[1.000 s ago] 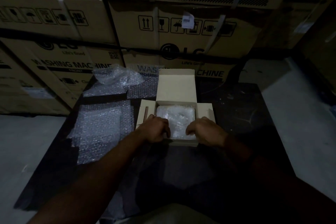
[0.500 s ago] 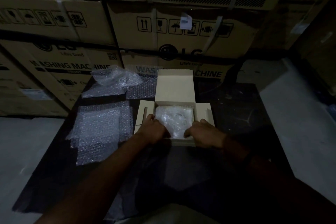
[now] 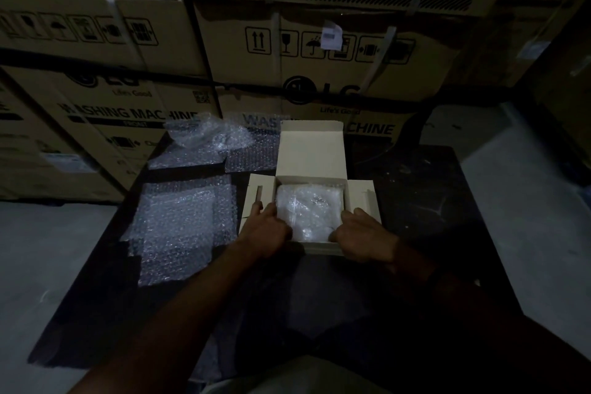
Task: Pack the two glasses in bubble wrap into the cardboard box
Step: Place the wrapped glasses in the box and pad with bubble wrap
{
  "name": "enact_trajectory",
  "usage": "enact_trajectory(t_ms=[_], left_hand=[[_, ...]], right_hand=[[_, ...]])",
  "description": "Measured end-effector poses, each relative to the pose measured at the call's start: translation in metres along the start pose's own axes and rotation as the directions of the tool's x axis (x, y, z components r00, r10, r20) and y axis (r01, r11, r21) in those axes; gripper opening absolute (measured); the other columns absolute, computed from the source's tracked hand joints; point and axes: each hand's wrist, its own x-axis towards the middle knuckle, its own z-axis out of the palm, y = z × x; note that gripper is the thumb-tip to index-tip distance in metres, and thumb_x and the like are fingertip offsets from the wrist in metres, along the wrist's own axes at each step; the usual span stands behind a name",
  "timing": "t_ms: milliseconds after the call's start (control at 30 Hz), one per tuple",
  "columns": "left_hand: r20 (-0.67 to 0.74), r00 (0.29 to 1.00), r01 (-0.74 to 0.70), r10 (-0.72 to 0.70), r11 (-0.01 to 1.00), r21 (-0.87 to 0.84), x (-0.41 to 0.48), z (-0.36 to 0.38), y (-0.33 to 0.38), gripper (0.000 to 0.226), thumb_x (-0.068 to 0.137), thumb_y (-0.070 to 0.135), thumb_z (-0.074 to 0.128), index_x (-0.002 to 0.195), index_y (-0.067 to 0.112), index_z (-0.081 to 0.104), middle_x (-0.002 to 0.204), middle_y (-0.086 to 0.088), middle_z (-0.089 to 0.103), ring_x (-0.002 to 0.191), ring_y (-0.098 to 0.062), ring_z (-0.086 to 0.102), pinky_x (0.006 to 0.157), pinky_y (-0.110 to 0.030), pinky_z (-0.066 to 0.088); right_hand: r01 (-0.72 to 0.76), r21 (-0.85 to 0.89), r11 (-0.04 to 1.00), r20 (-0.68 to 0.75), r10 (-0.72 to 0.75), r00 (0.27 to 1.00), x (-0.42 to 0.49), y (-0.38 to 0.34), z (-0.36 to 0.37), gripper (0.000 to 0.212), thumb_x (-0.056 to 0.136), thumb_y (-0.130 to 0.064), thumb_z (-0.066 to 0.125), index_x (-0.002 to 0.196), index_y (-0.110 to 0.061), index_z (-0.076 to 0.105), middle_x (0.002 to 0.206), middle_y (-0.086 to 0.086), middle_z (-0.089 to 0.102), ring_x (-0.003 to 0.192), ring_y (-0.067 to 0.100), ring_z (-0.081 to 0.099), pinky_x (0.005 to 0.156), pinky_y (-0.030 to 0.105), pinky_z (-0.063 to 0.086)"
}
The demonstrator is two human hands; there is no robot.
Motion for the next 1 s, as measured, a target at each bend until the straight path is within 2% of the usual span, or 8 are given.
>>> enact_trajectory(t_ms=[133, 200, 300, 467, 600, 767, 867, 1000], left_hand=[[0.065, 0.998, -0.015, 0.018, 0.998, -0.053, 0.0, -0.012, -0.004, 0.037, 0.095, 0.049, 0.043, 0.12, 0.029, 0.063, 0.136, -0.006, 0.053, 0.139, -0.027, 0.025, 0.113, -0.057, 0.001], [-0.011, 1.0, 0.007, -0.008, 0.998, -0.055, -0.001, -0.015, -0.007, 0.035, 0.091, 0.046, 0.05, 0.12, 0.03, 0.062, 0.133, -0.003, 0.055, 0.134, -0.025, 0.032, 0.112, -0.054, 0.006], [-0.178, 0.972, 0.151, -0.155, 0.988, -0.038, 0.0, -0.013, -0.009, 0.039, 0.085, 0.042, 0.056, 0.121, 0.028, 0.061, 0.137, -0.001, 0.049, 0.132, -0.029, 0.031, 0.109, -0.052, 0.01], [-0.058, 0.974, 0.22, -0.217, 0.974, 0.061, 0.012, -0.003, -0.004, 0.052, 0.085, 0.046, 0.056, 0.13, 0.021, 0.055, 0.145, -0.005, 0.041, 0.141, -0.038, 0.015, 0.11, -0.062, 0.002], [-0.093, 0.97, 0.234, -0.224, 0.966, 0.11, 0.02, -0.002, -0.004, 0.05, 0.083, 0.04, 0.06, 0.124, 0.012, 0.058, 0.137, -0.016, 0.048, 0.135, -0.038, 0.026, 0.111, -0.058, 0.008], [-0.134, 0.972, 0.208, -0.193, 0.971, 0.114, 0.021, -0.002, -0.006, 0.045, 0.082, 0.042, 0.06, 0.119, 0.017, 0.061, 0.128, -0.013, 0.054, 0.129, -0.035, 0.032, 0.111, -0.056, 0.011], [-0.149, 0.974, 0.184, -0.171, 0.98, 0.075, 0.021, -0.006, -0.009, 0.043, 0.081, 0.038, 0.06, 0.12, 0.021, 0.056, 0.126, -0.01, 0.056, 0.126, -0.032, 0.036, 0.109, -0.055, 0.014], [-0.193, 0.957, 0.219, -0.215, 0.976, 0.0, 0.024, -0.006, -0.011, 0.072, 0.074, 0.039, 0.069, 0.134, 0.016, 0.038, 0.141, -0.011, 0.039, 0.129, -0.033, 0.032, 0.109, -0.053, 0.017]], right_hand=[[-0.066, 0.218, 0.974, 0.102, 0.044, 0.994, 0.003, 0.01, -0.005, 0.035, 0.089, -0.024, 0.047, 0.121, -0.034, 0.058, 0.119, 0.003, 0.057, 0.111, 0.029, 0.047, 0.096, 0.043, 0.038], [-0.107, 0.416, 0.903, -0.021, 0.127, 0.992, 0.005, 0.023, -0.015, 0.034, 0.088, -0.017, 0.053, 0.116, -0.031, 0.063, 0.118, -0.002, 0.063, 0.112, 0.022, 0.056, 0.098, 0.038, 0.044], [-0.189, 0.381, 0.905, -0.307, 0.317, 0.898, 0.013, 0.043, -0.027, 0.034, 0.084, -0.018, 0.057, 0.117, -0.025, 0.063, 0.123, 0.001, 0.063, 0.115, 0.022, 0.056, 0.098, 0.034, 0.042], [-0.215, 0.235, 0.948, -0.149, 0.254, 0.956, 0.034, 0.045, -0.021, 0.055, 0.084, -0.04, 0.063, 0.133, -0.019, 0.048, 0.139, 0.003, 0.049, 0.131, 0.021, 0.04, 0.11, 0.04, 0.026], [-0.196, 0.155, 0.968, -0.109, 0.214, 0.971, 0.041, 0.035, -0.01, 0.055, 0.093, -0.033, 0.051, 0.142, -0.013, 0.035, 0.147, 0.007, 0.04, 0.141, 0.02, 0.025, 0.118, 0.04, 0.002], [-0.19, 0.15, 0.97, -0.075, 0.203, 0.976, 0.043, 0.03, -0.005, 0.057, 0.089, -0.019, 0.052, 0.143, -0.014, 0.034, 0.144, 0.006, 0.045, 0.136, 0.019, 0.035, 0.119, 0.041, 0.001], [-0.189, 0.262, 0.946, -0.065, 0.212, 0.975, 0.041, 0.031, -0.014, 0.065, 0.09, -0.015, 0.051, 0.148, -0.014, 0.022, 0.152, 0.006, 0.033, 0.141, 0.02, 0.027, 0.118, 0.038, -0.002], [-0.209, 0.354, 0.912, -0.01, 0.227, 0.974, 0.037, 0.034, -0.029, 0.068, 0.093, -0.009, 0.045, 0.151, -0.013, 0.01, 0.158, 0.007, 0.016, 0.146, 0.025, 0.01, 0.116, 0.032, 0.002]])
